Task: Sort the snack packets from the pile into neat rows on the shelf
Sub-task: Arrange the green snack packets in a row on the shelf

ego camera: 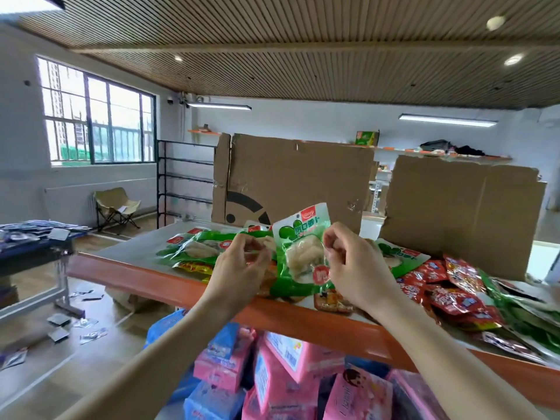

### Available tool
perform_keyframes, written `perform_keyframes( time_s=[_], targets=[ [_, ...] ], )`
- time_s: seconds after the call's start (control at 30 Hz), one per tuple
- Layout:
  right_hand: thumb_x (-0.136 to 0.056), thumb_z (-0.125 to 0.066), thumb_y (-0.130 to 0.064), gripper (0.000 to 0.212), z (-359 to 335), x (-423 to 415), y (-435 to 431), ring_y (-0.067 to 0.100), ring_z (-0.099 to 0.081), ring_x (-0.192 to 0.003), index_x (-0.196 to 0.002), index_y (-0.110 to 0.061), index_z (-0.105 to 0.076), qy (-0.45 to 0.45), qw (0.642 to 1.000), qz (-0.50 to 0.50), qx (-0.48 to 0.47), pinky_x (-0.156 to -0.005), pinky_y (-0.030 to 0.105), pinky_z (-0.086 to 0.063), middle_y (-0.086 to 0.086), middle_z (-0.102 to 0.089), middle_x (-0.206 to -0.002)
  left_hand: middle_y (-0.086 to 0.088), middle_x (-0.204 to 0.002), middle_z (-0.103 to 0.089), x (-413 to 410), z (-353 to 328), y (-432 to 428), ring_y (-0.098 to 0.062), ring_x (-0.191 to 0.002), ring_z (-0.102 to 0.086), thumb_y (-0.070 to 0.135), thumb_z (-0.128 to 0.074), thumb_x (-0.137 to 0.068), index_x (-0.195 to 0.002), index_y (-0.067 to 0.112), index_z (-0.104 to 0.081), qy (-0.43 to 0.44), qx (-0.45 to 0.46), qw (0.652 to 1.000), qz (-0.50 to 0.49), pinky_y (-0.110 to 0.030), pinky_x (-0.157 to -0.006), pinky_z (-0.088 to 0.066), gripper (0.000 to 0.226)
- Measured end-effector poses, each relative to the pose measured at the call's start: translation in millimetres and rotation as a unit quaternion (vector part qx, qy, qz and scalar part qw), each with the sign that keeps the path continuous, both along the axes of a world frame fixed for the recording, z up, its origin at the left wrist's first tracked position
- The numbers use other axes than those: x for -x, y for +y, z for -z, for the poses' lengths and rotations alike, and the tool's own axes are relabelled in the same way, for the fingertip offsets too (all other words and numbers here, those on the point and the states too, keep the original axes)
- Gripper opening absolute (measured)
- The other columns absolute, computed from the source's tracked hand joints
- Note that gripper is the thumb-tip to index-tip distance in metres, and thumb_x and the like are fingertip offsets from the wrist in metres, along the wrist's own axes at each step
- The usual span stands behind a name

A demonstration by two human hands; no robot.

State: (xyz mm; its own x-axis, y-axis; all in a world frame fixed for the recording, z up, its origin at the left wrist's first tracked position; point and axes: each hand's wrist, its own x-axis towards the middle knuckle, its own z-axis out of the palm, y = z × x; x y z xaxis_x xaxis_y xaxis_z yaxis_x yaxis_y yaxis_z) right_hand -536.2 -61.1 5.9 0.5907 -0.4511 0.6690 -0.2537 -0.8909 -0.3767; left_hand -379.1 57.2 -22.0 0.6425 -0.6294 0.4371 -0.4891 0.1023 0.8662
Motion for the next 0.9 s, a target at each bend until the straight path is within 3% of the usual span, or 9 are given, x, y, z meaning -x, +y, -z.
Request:
perform_keyframes(
  time_s=[0.17,0.27,0.33,0.4,0.53,0.63,0.73,0.83,0.9],
  targets=[
    [-0.095,-0.058,-0.006,0.015,-19.9,38.2,23.0,0.010,-0.053,-0.052,-0.089,-0.020,-0.054,-0.023,0.996,-0.057,0.063,-0.050,0.017,-0.039,-0.005,-0.059,-0.062,0.000,-0.105,-0.069,10.2,-6.4,-18.4,-0.021,-0.098,-0.064,0.041,-0.059,-0.096,-0.120,0.019,-0.056,0.140,0.053,0.988,0.034,-0.040,-0.089,-0.052,0.033],
    [-0.095,-0.059,-0.006,0.014,-16.4,67.7,27.0,0.010,-0.053,-0.054,-0.095,-0.020,-0.056,-0.042,0.995,-0.072,0.050,-0.052,0.018,-0.039,-0.009,-0.060,-0.066,-0.002,-0.090,-0.073,30.4,-9.2,-32.6,-0.022,-0.086,-0.067,0.025,-0.061,-0.097,-0.099,0.011,-0.066,0.241,0.110,0.954,0.141,-0.038,-0.080,-0.054,0.015],
    [-0.095,-0.058,-0.005,0.015,-7.3,89.1,21.8,0.004,-0.053,-0.057,-0.100,-0.019,-0.054,-0.062,0.996,-0.069,0.005,-0.055,0.010,-0.035,-0.015,-0.060,-0.067,-0.001,-0.080,-0.073,49.5,-13.6,-38.5,-0.018,-0.076,-0.067,0.019,-0.061,-0.097,-0.090,0.010,-0.068,0.228,0.126,0.951,0.165,-0.030,-0.069,-0.053,0.013],
    [-0.097,-0.055,-0.007,0.019,6.9,112.5,13.0,0.003,-0.050,-0.054,-0.105,-0.023,-0.048,-0.095,0.991,-0.069,-0.066,-0.054,0.014,-0.037,-0.012,-0.062,-0.068,0.003,-0.083,-0.076,70.8,-17.7,-41.3,-0.013,-0.076,-0.071,0.016,-0.061,-0.096,-0.091,0.015,-0.070,0.177,0.139,0.959,0.171,-0.026,-0.066,-0.057,0.011],
    [-0.097,-0.055,-0.039,0.023,34.5,161.5,9.4,0.043,-0.060,-0.073,-0.111,-0.020,-0.054,-0.138,0.959,-0.042,-0.244,-0.065,0.059,-0.052,0.020,-0.066,-0.085,0.003,-0.084,-0.076,117.0,-24.4,-51.1,-0.017,-0.077,-0.073,0.015,-0.063,-0.095,-0.091,0.018,-0.070,0.033,0.133,0.973,0.184,-0.038,-0.067,-0.061,0.009],
    [-0.093,-0.053,-0.046,0.038,48.6,199.1,13.7,0.021,-0.052,-0.057,-0.086,-0.010,-0.063,-0.120,0.962,-0.023,-0.246,-0.051,0.042,-0.039,0.002,-0.057,-0.064,-0.004,-0.077,-0.073,152.1,-23.2,-67.4,-0.029,-0.073,-0.069,0.023,-0.066,-0.094,-0.088,0.011,-0.068,-0.047,0.110,0.975,0.186,-0.051,-0.066,-0.057,0.014],
    [-0.091,-0.055,-0.040,0.032,57.7,238.7,11.0,0.020,-0.053,-0.050,-0.073,-0.014,-0.063,-0.165,0.958,0.012,-0.235,-0.043,0.033,-0.039,0.004,-0.058,-0.058,-0.009,-0.081,-0.074,195.0,-22.5,-77.7,-0.037,-0.079,-0.068,0.030,-0.064,-0.094,-0.088,0.013,-0.069,-0.021,0.100,0.965,0.243,-0.058,-0.071,-0.056,0.018],
    [-0.088,-0.058,-0.058,0.046,69.5,295.2,2.1,0.043,-0.058,-0.059,-0.082,-0.013,-0.065,-0.207,0.955,0.073,-0.201,-0.048,0.049,-0.045,0.019,-0.062,-0.067,-0.002,-0.090,-0.077,249.7,-16.7,-92.6,-0.021,-0.085,-0.072,0.022,-0.057,-0.099,-0.092,0.015,-0.073,0.046,0.068,0.938,0.336,-0.044,-0.080,-0.057,0.018],
    [-0.085,-0.059,-0.053,0.042,73.1,338.4,0.4,0.026,-0.058,-0.055,-0.081,-0.012,-0.066,-0.225,0.950,0.111,-0.184,-0.050,0.038,-0.045,0.010,-0.062,-0.064,0.002,-0.087,-0.077,288.0,-11.0,-101.7,-0.010,-0.080,-0.070,0.015,-0.056,-0.098,-0.086,0.016,-0.076,0.024,0.053,0.924,0.378,-0.029,-0.076,-0.055,0.023]
  ],
)
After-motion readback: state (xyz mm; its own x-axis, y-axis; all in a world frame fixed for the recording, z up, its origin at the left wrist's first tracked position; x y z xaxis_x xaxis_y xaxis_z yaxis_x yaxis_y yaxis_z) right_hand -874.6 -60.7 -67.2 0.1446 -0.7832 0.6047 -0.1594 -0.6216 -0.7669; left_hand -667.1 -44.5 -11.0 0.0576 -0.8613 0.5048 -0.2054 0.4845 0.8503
